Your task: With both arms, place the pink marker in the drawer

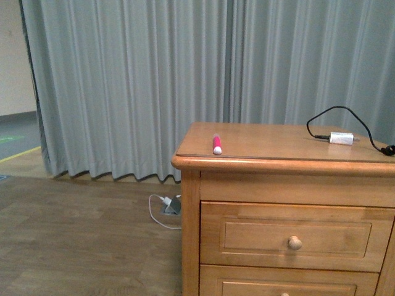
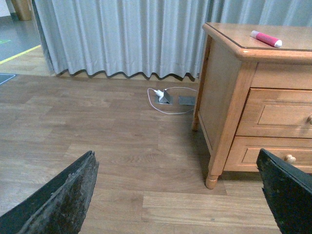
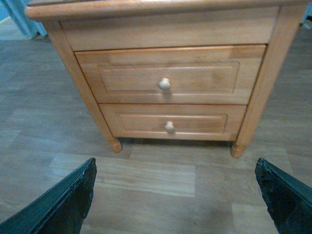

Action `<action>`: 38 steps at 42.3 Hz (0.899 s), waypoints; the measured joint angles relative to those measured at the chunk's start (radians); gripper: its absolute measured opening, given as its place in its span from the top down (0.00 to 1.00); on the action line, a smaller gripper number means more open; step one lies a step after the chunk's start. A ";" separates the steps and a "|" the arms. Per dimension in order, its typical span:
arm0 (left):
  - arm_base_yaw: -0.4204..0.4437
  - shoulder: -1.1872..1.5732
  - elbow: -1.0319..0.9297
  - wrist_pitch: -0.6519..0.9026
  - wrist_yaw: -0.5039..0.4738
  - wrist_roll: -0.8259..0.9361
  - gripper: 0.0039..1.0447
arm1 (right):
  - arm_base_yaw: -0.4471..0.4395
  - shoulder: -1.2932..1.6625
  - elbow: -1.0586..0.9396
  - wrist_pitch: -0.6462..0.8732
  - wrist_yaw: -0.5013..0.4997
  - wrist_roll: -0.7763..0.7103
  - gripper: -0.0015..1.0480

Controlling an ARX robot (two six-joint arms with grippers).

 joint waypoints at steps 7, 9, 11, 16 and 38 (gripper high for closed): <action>0.000 0.000 0.000 0.000 0.000 0.000 0.06 | 0.087 0.528 0.215 0.291 0.057 0.021 0.08; 0.000 0.000 0.000 0.000 0.000 0.000 0.06 | 0.106 0.675 0.292 0.334 0.081 0.024 0.08; 0.000 0.000 0.000 0.000 0.000 0.000 0.06 | 0.121 0.809 0.364 0.372 0.107 0.024 0.08; 0.000 0.000 0.000 0.000 0.000 0.000 0.06 | 0.143 1.089 0.534 0.461 0.153 0.019 0.08; 0.000 0.000 0.000 0.000 0.000 0.000 0.06 | 0.089 1.630 1.019 0.483 0.245 0.002 0.08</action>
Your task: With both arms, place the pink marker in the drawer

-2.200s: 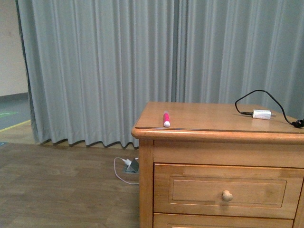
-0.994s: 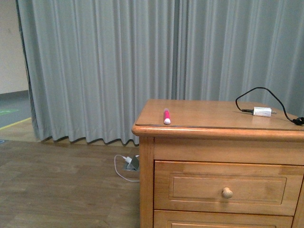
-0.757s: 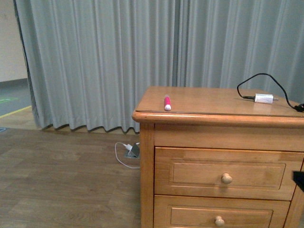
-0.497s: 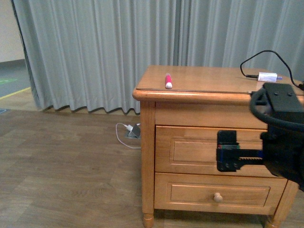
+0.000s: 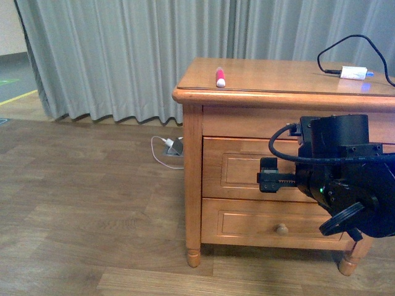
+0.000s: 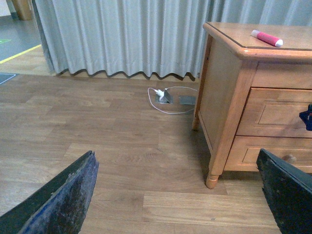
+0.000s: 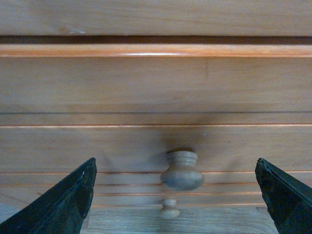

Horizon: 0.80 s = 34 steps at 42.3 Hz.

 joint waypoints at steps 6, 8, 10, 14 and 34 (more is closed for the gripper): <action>0.000 0.000 0.000 0.000 0.000 0.000 0.06 | -0.020 0.035 0.042 -0.010 -0.002 0.000 0.08; 0.000 0.000 0.000 0.000 0.000 0.000 0.06 | -0.022 0.039 0.044 -0.011 -0.007 -0.001 0.08; 0.000 0.000 0.000 0.000 0.000 0.000 0.06 | -0.023 0.045 0.048 -0.011 -0.013 -0.002 0.08; 0.000 0.000 0.000 0.000 0.000 0.000 0.06 | -0.024 0.058 0.058 -0.013 -0.017 -0.006 0.08; 0.000 0.000 0.000 0.000 0.000 0.000 0.06 | -0.024 0.071 0.069 -0.016 -0.022 -0.015 0.51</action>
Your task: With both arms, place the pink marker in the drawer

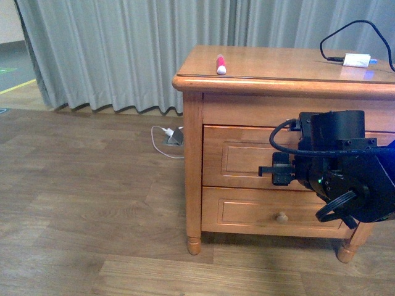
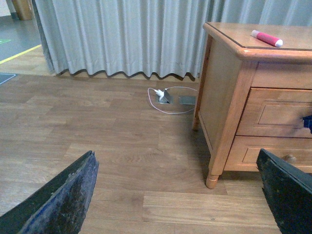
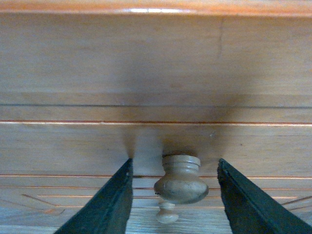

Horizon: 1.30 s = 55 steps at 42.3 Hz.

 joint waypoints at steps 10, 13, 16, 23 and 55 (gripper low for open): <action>0.000 0.000 0.000 0.000 0.000 0.000 0.06 | -0.010 -0.016 -0.002 -0.060 -0.017 0.056 0.78; 0.000 0.000 0.000 0.000 0.000 0.000 0.06 | -0.011 -0.034 -0.023 -0.076 -0.027 0.073 0.78; 0.000 0.000 0.000 0.000 0.000 0.000 0.06 | -0.011 -0.082 -0.087 -0.091 -0.049 0.094 0.78; 0.000 0.000 0.000 0.000 0.000 0.000 0.06 | 0.002 -0.259 -0.327 -0.135 -0.088 0.113 0.78; 0.000 0.000 0.000 0.000 0.000 0.000 0.06 | -0.008 -1.061 -0.828 -0.467 -0.226 0.168 0.09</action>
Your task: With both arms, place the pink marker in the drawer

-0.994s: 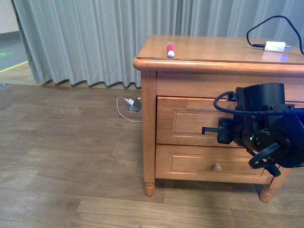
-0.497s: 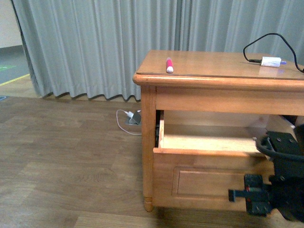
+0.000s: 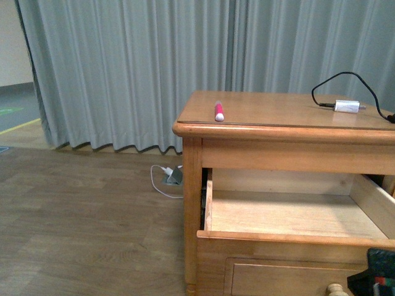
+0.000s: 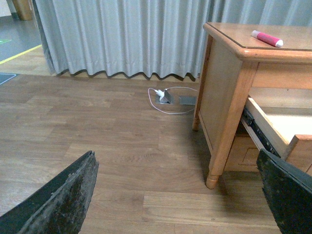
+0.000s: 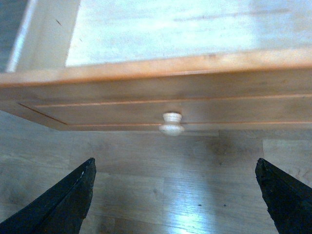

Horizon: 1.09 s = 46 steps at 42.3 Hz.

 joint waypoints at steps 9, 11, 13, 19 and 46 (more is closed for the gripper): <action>0.000 0.000 0.000 0.000 0.000 0.000 0.06 | -0.001 -0.150 0.053 -0.071 0.008 -0.014 0.08; 0.000 0.000 0.000 0.000 0.000 0.000 0.06 | -0.001 -0.167 0.068 -0.072 0.016 -0.019 0.08; 0.000 0.000 0.000 0.000 0.000 0.000 0.06 | 0.000 -0.180 0.082 -0.074 0.023 -0.024 0.08; 0.000 0.000 0.000 0.000 0.000 0.000 0.06 | 0.012 -0.216 0.114 -0.084 0.044 -0.029 0.08; 0.000 0.000 0.000 0.000 0.000 0.000 0.06 | 0.025 -0.647 0.116 -0.421 0.014 -0.075 0.08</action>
